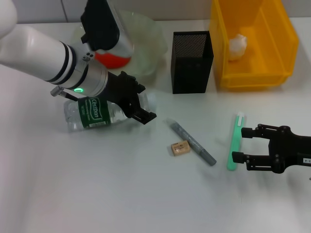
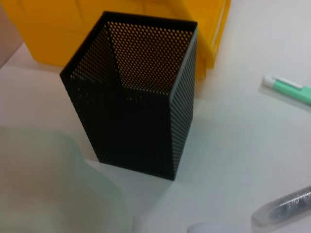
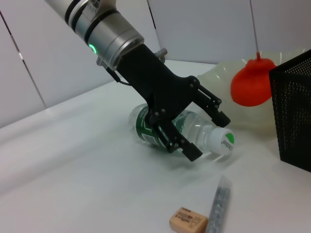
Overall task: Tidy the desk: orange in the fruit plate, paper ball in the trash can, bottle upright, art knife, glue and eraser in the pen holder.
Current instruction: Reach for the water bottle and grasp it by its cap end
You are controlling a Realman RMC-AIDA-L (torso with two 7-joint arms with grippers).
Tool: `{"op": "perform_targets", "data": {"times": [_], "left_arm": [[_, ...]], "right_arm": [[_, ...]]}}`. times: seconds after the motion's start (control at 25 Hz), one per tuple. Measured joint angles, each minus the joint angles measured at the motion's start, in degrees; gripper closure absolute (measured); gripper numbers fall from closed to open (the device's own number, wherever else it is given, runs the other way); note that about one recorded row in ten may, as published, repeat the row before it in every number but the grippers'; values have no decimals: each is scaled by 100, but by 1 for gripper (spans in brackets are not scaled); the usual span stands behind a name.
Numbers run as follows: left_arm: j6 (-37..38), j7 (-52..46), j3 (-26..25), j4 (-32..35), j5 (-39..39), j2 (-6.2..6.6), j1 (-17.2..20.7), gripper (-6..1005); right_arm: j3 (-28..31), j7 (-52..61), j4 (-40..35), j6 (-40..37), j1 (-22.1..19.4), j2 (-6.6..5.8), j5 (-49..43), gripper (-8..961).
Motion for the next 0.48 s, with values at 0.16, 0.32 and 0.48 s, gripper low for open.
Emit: {"op": "perform_targets", "data": {"times": [0.16,0.32,0.48], "left_arm": [[-18,-24,73,13,132,-8,-41,179],[-53,-30,90,14,219,-13,-61,201],[-80,-36,117,27,264,-28,-69,434]], "right_arm": [[0,1,0,0,-4,0,6,151],[0,6,0,-4,-5,9,6,151],[0,12,0,-7,-9,13,6,151]]}}
